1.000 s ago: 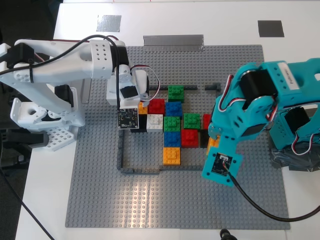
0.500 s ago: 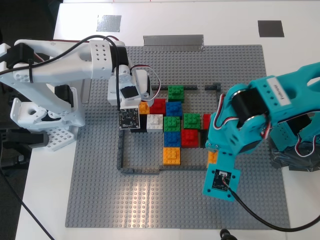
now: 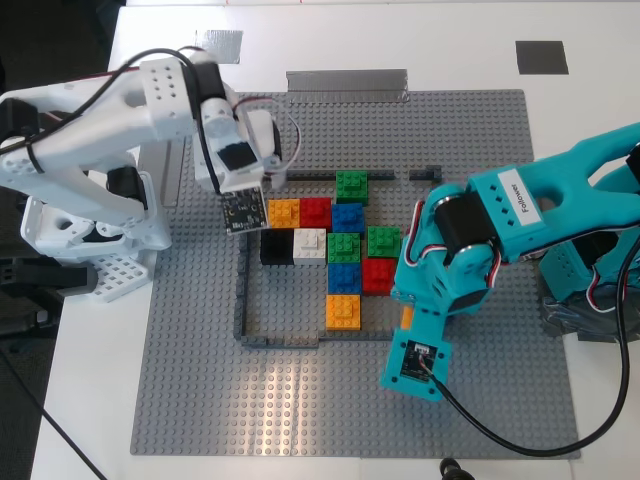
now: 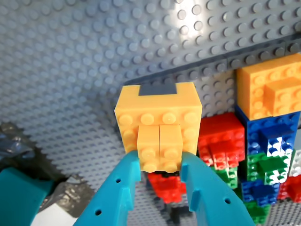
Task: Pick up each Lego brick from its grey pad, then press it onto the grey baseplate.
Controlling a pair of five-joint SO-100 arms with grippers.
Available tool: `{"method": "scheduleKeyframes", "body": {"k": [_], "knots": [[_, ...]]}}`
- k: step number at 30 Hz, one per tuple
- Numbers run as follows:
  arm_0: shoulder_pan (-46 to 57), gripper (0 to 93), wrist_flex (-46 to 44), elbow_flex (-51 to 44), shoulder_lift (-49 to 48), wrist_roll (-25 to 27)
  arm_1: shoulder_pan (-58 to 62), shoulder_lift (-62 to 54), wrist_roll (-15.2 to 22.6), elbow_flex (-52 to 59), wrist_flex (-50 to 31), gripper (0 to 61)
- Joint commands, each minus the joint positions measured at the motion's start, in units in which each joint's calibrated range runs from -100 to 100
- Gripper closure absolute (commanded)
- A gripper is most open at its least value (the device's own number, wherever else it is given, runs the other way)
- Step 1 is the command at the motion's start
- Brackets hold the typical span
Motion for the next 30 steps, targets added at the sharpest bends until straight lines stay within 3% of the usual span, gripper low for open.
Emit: {"method": "scheduleKeyframes", "body": {"k": [1, 10, 21, 30], "knots": [[0.6, 92.7, -2.1, 3.4, -0.6, 0.3, -2.8, -4.7, 0.2, -7.1, 5.0, 61.0], [0.8, 92.7, -2.4, 5.0, -0.7, 1.4, -10.6, -3.8, 0.9, -20.9, 12.9, 61.2], [0.8, 92.7, -2.4, 5.0, -0.7, 2.3, -27.0, -0.6, 5.3, -28.4, 6.7, 61.2], [1.0, 92.7, -3.2, 5.0, -0.7, 3.7, -37.4, 10.1, 3.7, -40.0, 11.4, 61.2]]}}
